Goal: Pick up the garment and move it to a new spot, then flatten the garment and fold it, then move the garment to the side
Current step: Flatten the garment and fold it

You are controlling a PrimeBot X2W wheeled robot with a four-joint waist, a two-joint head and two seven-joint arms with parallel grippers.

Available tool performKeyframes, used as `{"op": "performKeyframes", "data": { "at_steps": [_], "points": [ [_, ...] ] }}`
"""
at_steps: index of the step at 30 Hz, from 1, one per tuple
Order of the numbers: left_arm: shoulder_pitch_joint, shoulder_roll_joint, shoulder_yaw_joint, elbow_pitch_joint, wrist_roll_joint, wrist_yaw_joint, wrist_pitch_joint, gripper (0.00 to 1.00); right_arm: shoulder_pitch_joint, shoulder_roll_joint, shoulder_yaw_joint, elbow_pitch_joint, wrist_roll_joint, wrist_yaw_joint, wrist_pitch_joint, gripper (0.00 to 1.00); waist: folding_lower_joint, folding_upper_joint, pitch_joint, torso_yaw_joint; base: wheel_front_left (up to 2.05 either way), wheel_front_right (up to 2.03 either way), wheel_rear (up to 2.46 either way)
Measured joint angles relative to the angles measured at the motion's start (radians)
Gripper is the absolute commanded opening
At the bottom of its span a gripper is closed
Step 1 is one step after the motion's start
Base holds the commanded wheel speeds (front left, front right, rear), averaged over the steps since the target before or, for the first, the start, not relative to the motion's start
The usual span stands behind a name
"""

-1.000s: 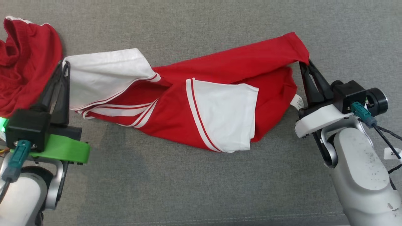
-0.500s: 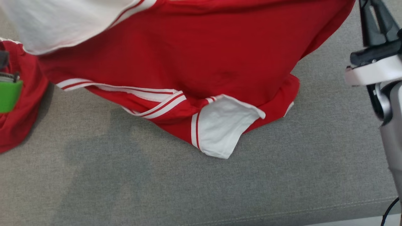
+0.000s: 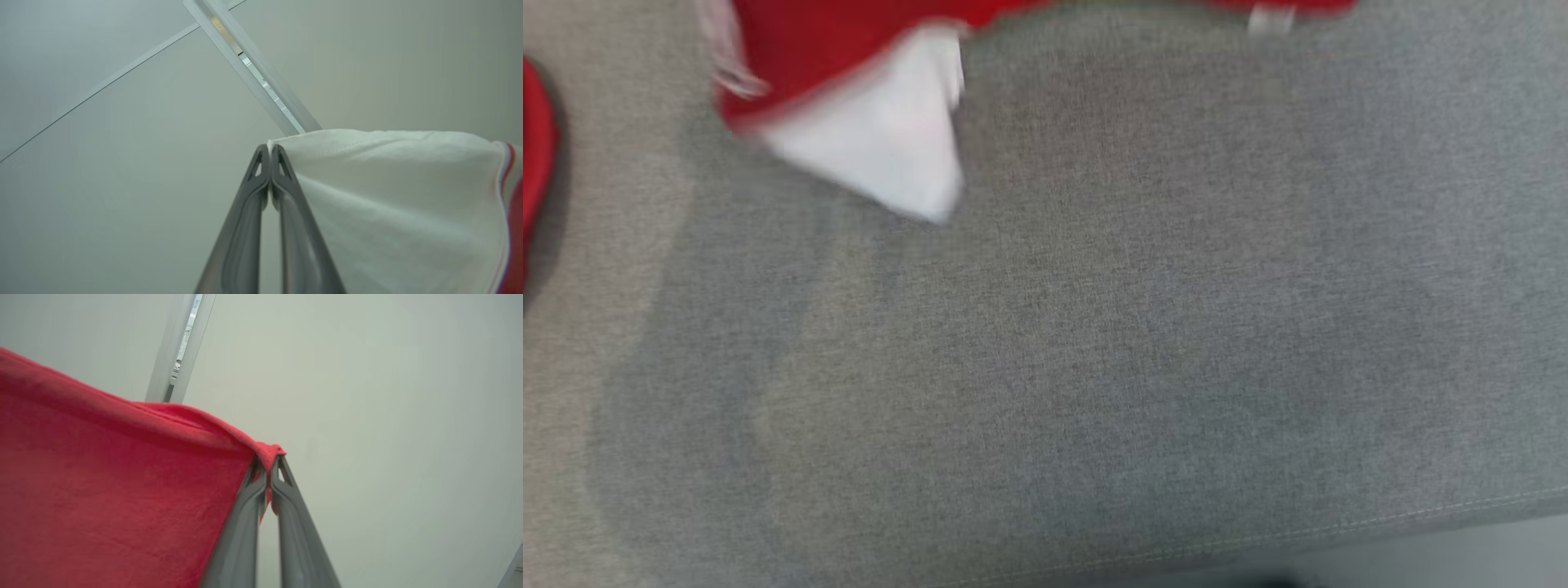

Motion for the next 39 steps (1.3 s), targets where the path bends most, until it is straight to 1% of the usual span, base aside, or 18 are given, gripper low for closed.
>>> {"op": "performKeyframes", "data": {
  "at_steps": [2, 4, 6, 9, 12, 14, 18, 21, 23, 25, 27, 30, 33, 39],
  "points": [
    [-0.128, -0.043, -0.019, 0.078, 0.053, -0.004, -0.082, 0.0, -0.096, -0.005, -0.028, 0.038, -0.036, 0.0, -0.016, 0.0, 0.0, 0.0, 0.04, -0.006, 0.0, 0.0, 0.0],
    [-0.218, -0.076, -0.03, 0.135, 0.081, -0.003, -0.141, 0.0, -0.157, -0.01, -0.053, 0.05, -0.072, 0.0, -0.024, 0.0, 0.0, 0.0, 0.071, -0.009, 0.0, 0.0, 0.0],
    [-0.299, -0.1, -0.041, 0.173, 0.123, 0.002, -0.178, 0.0, -0.207, -0.017, -0.081, 0.047, -0.117, 0.0, -0.029, 0.0, 0.0001, 0.0, 0.105, -0.011, 0.0, 0.0, 0.0],
    [-0.353, -0.126, -0.037, 0.187, 0.128, 0.005, -0.192, 0.0, -0.231, -0.018, -0.109, 0.0, -0.161, 0.0, -0.032, 0.0, 0.0001, 0.0, 0.151, -0.01, 0.0, 0.0, 0.0],
    [-0.328, -0.134, -0.012, 0.106, 0.111, 0.005, -0.195, 0.0, -0.199, -0.017, -0.128, -0.06, -0.173, 0.0, -0.032, 0.0, 0.0001, 0.0, 0.196, -0.005, 0.0, 0.0, 0.0],
    [-0.256, -0.127, 0.005, 0.047, 0.093, 0.005, -0.197, 0.0, -0.135, -0.015, -0.138, -0.086, -0.17, 0.0, -0.032, 0.0, 0.0001, 0.0001, 0.221, 0.001, 0.0, 0.0, 0.0],
    [-0.001, -0.099, 0.04, -0.092, 0.052, 0.016, -0.196, 0.0, 0.024, -0.013, -0.156, -0.153, -0.132, 0.0, -0.032, 0.0, 0.0003, 0.0, 0.252, 0.024, 0.0, 0.0, 0.0],
    [0.197, -0.068, 0.084, -0.206, 0.017, 0.032, -0.196, 0.0, 0.154, -0.018, -0.17, -0.204, -0.088, 0.0, -0.032, 0.0, 0.0002, 0.0, 0.247, 0.037, 0.0, 0.0, 0.0],
    [0.347, -0.05, 0.091, -0.272, -0.01, 0.03, -0.196, 0.0, 0.249, -0.023, -0.171, -0.235, -0.058, 0.0, -0.032, 0.0, 0.0001, 0.0, 0.233, 0.044, 0.0, 0.0, 0.0],
    [0.516, -0.037, 0.108, -0.334, -0.047, 0.034, -0.196, 0.0, 0.358, -0.03, -0.171, -0.265, -0.032, 0.0, -0.032, 0.0, 0.0001, 0.0, 0.21, 0.051, 0.0, 0.0, 0.0],
    [0.664, -0.019, 0.12, -0.388, -0.072, 0.048, -0.196, 0.0, 0.455, -0.036, -0.164, -0.28, -0.01, 0.0, -0.032, 0.0, 0.0, 0.0, 0.184, 0.055, 0.0, 0.0, 0.0],
    [0.894, 0.003, 0.117, -0.457, -0.088, 0.063, -0.196, 0.0, 0.602, -0.045, -0.164, -0.286, 0.024, 0.0, -0.032, 0.0, -0.0001, 0.0, 0.133, 0.057, 0.0, 0.0, 0.0],
    [1.065, 0.009, 0.108, -0.497, -0.098, 0.078, -0.196, 0.0, 0.718, -0.049, -0.152, -0.285, 0.066, 0.0, -0.032, 0.0, -0.0001, 0.0, 0.078, 0.053, 0.0, 0.0, 0.0],
    [1.295, 0.006, 0.072, -0.522, -0.128, 0.067, -0.196, 0.0, 0.884, -0.074, -0.118, -0.268, 0.107, 0.0, -0.032, 0.0, -0.0001, 0.0, -0.024, 0.046, 0.0, 0.0, 0.0]
  ]
}}
